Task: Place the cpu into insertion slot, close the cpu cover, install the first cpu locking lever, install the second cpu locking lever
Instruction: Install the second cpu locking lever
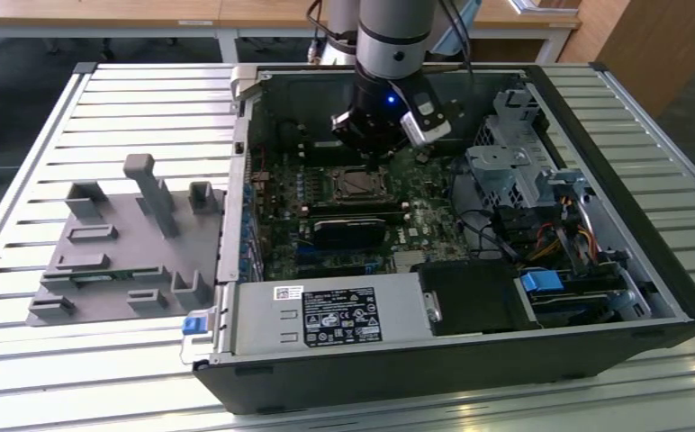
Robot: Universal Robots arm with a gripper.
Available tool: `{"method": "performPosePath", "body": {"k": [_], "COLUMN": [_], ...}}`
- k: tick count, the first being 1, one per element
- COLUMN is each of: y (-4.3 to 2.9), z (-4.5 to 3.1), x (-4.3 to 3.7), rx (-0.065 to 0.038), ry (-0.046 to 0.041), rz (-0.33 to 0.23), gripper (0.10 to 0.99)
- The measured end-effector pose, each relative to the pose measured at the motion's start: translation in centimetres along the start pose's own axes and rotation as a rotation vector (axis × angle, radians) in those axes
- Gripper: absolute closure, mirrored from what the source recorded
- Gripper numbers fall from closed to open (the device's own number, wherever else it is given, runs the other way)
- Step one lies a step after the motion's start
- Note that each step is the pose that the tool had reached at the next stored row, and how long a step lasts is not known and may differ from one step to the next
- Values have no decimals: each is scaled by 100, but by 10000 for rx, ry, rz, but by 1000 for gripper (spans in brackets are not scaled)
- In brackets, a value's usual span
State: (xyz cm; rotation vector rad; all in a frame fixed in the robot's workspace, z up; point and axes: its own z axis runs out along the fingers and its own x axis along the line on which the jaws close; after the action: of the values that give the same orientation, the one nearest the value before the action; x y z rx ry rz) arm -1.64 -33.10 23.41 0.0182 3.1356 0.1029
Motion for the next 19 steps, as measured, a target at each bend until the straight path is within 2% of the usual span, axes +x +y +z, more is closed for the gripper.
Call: {"method": "performPosePath", "body": {"k": [2,7,11,13,19], "y": [-35,-43,-41,-54,-184], "z": [-3,-8,-80,-89,-99], "x": [-1,-1,-1,-2,-3], "rx": [2,4,2,-1,2], "ry": [42,50,49,48,50], "rz": [4,4,4,3,3], "gripper": [980,980,980,980,980]}}
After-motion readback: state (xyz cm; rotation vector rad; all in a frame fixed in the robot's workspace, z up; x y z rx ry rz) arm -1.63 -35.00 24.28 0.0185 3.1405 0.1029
